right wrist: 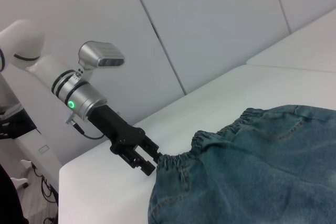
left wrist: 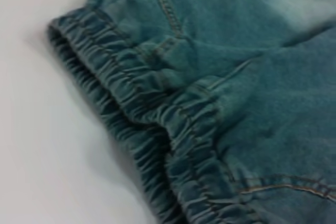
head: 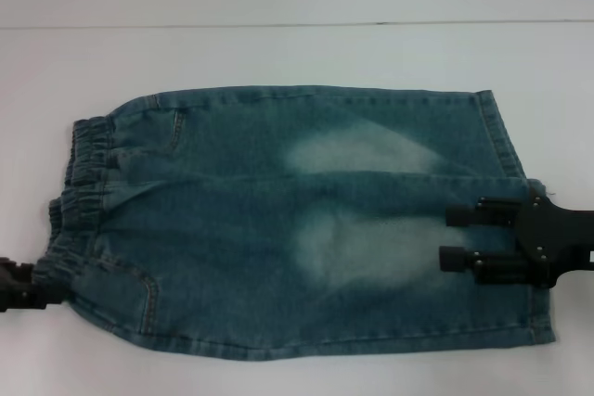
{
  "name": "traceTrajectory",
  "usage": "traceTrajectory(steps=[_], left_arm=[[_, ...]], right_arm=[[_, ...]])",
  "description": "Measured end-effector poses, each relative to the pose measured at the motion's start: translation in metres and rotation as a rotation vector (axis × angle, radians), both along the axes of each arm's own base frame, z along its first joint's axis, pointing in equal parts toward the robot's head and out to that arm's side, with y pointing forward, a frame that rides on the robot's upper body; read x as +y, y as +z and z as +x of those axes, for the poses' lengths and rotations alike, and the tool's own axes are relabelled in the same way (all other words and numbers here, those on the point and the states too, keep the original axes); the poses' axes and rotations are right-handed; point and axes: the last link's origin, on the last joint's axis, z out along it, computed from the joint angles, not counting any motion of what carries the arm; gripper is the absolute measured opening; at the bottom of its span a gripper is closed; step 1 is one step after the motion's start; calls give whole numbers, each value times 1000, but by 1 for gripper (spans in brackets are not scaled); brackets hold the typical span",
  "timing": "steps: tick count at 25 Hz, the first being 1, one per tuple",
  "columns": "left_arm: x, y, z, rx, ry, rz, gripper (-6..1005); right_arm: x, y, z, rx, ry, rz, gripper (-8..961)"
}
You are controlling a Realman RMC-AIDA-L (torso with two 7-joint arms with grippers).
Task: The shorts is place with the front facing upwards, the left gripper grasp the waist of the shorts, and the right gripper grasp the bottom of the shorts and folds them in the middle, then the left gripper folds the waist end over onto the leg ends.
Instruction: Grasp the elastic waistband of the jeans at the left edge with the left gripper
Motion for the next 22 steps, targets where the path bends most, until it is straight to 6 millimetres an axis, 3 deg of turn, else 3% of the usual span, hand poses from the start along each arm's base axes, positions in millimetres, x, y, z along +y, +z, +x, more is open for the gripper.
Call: traceTrajectory(steps=[3, 9, 20, 22], left_arm=[[1, -4, 1, 9, -8, -7, 623], [3, -5, 3, 10, -12, -5, 401], [6, -4, 13, -28, -28, -27, 177], [8, -1, 19, -46, -28, -35, 29]], right_arm=[[0, 0, 0, 0, 6, 3, 791], [1, 0, 0, 2, 5, 6, 791], [6, 5, -4, 23, -18, 10, 791], [11, 10, -6, 39, -51, 9, 791]])
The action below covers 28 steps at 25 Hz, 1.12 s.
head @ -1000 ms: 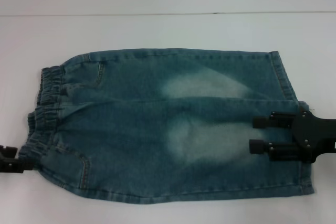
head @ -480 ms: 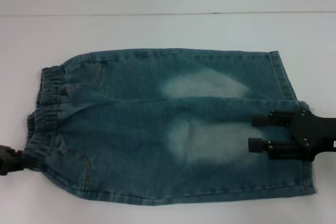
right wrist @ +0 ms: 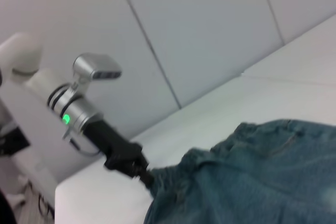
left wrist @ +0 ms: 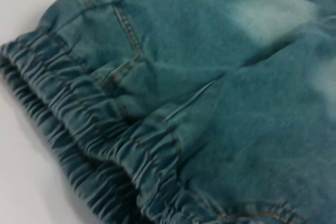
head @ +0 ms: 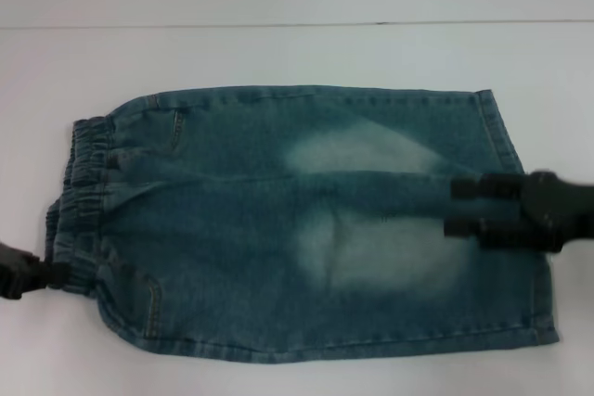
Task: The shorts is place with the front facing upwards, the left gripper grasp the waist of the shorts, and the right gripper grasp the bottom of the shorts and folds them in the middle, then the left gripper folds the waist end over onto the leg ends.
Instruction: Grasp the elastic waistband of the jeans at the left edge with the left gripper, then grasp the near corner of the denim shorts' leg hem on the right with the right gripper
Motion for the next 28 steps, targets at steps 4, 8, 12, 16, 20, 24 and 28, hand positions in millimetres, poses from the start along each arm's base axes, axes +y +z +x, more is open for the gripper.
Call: traceTrajectory(steps=[4, 8, 12, 16, 20, 24, 28], left_arm=[[6, 5, 12, -16, -1, -6, 29], [15, 9, 26, -39, 0, -11, 28], [26, 14, 38, -36, 0, 8, 28], [34, 16, 44, -34, -6, 20, 29], [38, 15, 47, -30, -11, 26, 29], [39, 12, 47, -25, -11, 26, 28], [40, 11, 48, -26, -12, 25, 28]], right_arm=[[16, 17, -5, -5, -87, -39, 791], [27, 35, -7, -104, -146, -120, 792], [30, 48, -7, -293, -161, -206, 792], [26, 53, -8, -455, -143, -317, 792], [22, 52, -3, -561, -158, -392, 791], [20, 51, 3, -646, -180, -439, 790], [19, 48, 6, -713, -190, -478, 788]])
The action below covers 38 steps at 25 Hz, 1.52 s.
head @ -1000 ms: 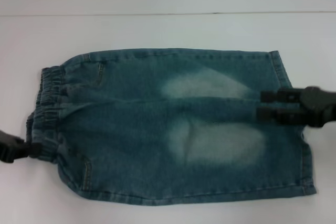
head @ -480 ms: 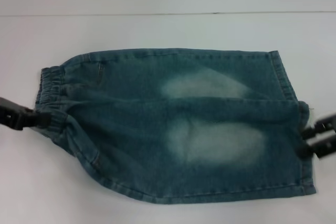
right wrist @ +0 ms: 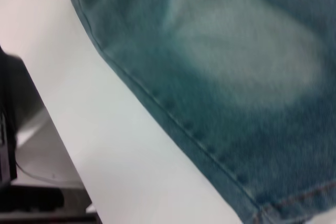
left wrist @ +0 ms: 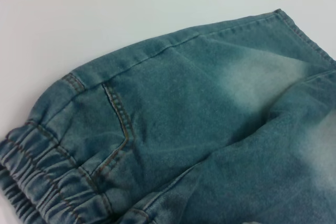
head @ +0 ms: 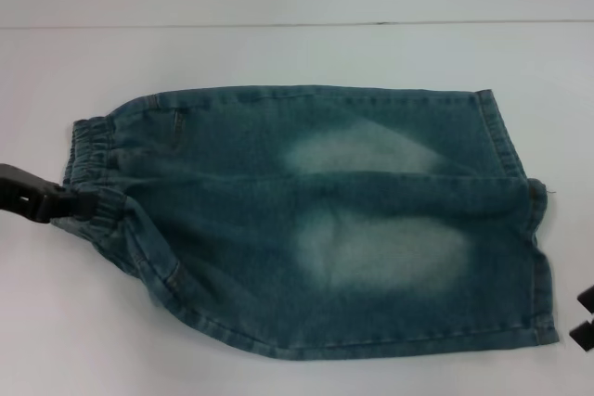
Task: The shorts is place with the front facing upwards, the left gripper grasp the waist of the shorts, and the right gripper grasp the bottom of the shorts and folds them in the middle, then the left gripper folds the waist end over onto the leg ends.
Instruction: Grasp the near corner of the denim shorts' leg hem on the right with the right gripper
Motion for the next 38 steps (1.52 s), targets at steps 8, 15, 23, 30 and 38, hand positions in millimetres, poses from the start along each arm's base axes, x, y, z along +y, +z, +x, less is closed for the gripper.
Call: traceTrajectory(steps=[8, 15, 23, 30, 38], left_arm=[[1, 0, 1, 0, -2, -5, 29], [0, -1, 1, -2, 1, -7, 28], [-1, -1, -1, -2, 6, -2, 28], [-1, -2, 0, -5, 4, -2, 29], [-1, -5, -1, -12, 7, -5, 29]], right_arm=[[0, -15, 0, -85, -14, -66, 783], [3, -29, -1, -95, -17, -82, 779], [7, -39, 0, -109, -18, -85, 775], [12, -41, -1, -99, -11, -54, 770], [17, -48, -5, -61, 10, -15, 766]])
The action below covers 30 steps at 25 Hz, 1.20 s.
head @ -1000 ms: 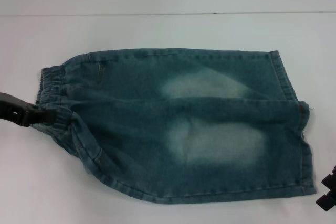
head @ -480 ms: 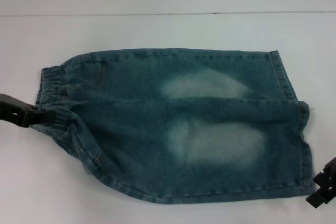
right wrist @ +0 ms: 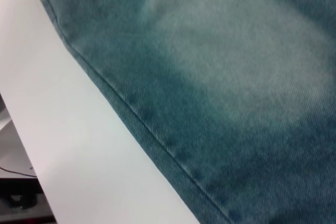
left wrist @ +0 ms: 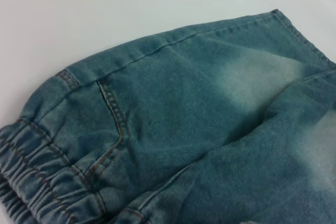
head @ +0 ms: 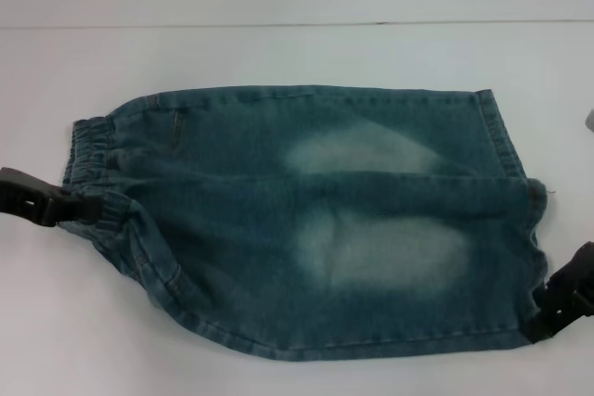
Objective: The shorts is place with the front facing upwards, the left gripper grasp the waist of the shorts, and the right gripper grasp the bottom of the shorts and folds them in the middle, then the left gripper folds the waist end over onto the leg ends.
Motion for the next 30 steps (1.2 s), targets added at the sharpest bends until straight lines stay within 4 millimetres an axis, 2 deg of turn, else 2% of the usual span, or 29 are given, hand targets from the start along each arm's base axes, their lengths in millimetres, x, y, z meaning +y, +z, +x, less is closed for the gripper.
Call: traceTrajectory(steps=[3, 13, 16, 21, 27, 30], left_arm=[[0, -2, -1, -3, 3, -4, 29], [-1, -3, -2, -7, 7, -6, 28], [-1, -3, -2, -8, 7, -6, 28], [-1, -3, -1, -9, 6, -5, 28], [-1, -3, 2, -17, 3, -19, 29], [0, 2, 3, -22, 24, -17, 29]], right_arm=[[0, -5, 1, -2, 3, 3, 764], [0, -9, 5, -9, 8, 12, 309], [0, -9, 5, -11, 6, 16, 104], [1, -9, 7, -16, 5, 26, 35], [1, -4, 9, 6, 4, 46, 36], [3, 8, 11, 74, -5, 99, 36]])
